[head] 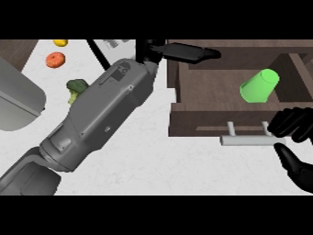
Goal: Pick up the cup, place it into the drawer and close the drawer
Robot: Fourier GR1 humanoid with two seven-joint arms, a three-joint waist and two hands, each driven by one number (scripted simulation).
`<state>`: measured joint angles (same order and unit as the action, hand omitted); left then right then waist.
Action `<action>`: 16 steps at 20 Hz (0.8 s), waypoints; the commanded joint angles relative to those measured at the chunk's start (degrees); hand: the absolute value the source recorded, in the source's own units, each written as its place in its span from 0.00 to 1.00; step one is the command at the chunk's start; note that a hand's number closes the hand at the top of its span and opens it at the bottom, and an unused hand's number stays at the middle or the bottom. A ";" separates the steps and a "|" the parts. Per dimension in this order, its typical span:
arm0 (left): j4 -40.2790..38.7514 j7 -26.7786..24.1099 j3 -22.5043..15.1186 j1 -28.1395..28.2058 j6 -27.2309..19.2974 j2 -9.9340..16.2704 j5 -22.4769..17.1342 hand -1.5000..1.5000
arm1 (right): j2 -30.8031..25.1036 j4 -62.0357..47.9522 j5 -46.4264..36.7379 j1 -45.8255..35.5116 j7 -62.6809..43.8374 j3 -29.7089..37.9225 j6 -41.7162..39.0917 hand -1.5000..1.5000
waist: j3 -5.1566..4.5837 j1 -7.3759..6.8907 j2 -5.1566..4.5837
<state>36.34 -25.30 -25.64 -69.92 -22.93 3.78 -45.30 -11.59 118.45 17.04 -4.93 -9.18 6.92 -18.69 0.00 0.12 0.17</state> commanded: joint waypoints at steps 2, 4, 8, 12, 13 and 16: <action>8.02 0.34 2.35 7.90 0.05 5.83 -0.66 0.00 | -3.88 2.42 -2.99 0.85 -0.82 -0.39 -3.08 1.00 | -0.04 -1.31 0.34; 13.65 3.85 1.40 11.98 -1.33 8.04 -0.73 0.00 | -3.04 2.46 -7.02 0.39 -2.11 -2.92 -1.57 1.00 | -0.07 -2.36 0.61; 24.95 6.81 1.19 20.90 -2.36 12.58 -1.27 0.00 | -5.24 2.17 -10.98 3.14 -1.43 -3.28 -3.87 1.00 | -0.04 -2.56 0.70; 34.15 7.92 2.02 30.24 -0.71 17.89 -0.92 0.00 | -4.35 -2.44 -15.12 0.59 -0.94 -4.09 -2.57 1.00 | 0.00 -1.86 0.16; 34.60 7.47 4.14 31.53 0.12 18.95 -1.15 0.00 | -3.46 -0.86 -15.80 1.51 -1.56 -5.28 -2.19 1.00 | -0.01 -1.19 0.07; 40.78 6.98 5.00 39.70 3.04 21.56 -2.43 0.00 | -2.02 -1.96 -23.39 4.76 3.43 -8.35 -0.90 1.00 | 0.01 -1.17 0.09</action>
<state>70.40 -18.56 -22.24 -38.20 -21.86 22.06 -47.10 -15.01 117.31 0.12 -2.90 -9.30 1.29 -20.66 -0.02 -1.65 0.38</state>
